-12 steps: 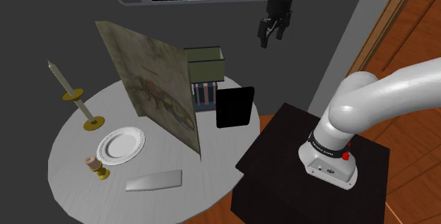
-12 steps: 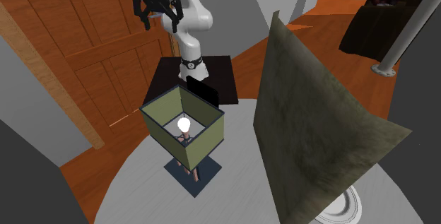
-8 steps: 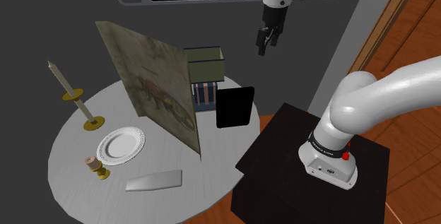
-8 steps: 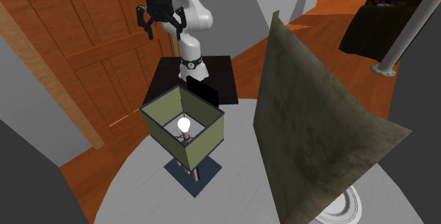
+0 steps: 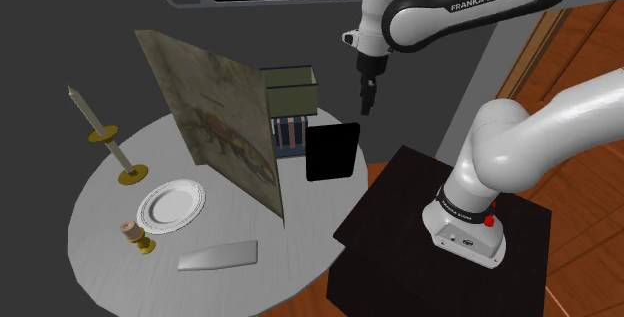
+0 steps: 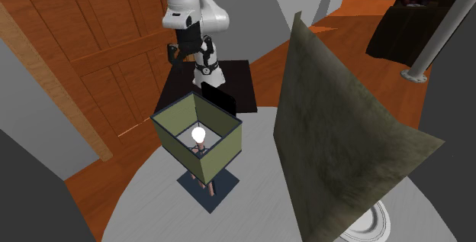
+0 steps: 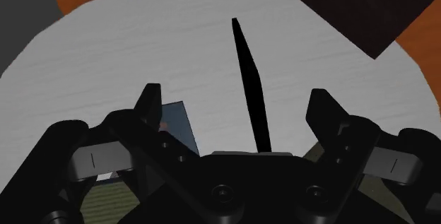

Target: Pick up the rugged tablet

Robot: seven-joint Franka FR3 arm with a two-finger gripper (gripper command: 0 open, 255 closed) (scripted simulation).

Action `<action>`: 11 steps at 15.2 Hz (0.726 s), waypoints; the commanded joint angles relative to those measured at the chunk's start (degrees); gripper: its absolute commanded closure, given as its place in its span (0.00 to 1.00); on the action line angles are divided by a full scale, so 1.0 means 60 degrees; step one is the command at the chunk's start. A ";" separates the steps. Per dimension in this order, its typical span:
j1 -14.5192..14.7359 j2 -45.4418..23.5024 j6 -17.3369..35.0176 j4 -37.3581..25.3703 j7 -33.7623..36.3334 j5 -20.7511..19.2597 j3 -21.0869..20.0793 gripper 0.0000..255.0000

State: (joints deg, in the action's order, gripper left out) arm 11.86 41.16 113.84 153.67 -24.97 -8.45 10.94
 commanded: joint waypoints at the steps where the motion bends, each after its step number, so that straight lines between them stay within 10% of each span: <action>1: 0.0438 -0.0096 0.0593 0.0504 -0.1119 -0.0108 0.0246 0.00; 11: 0.0694 -0.0808 0.2246 0.1468 -0.1820 -0.0327 0.0605 0.00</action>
State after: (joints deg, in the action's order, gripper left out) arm 15.92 36.74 126.41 162.03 -36.06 -10.42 14.60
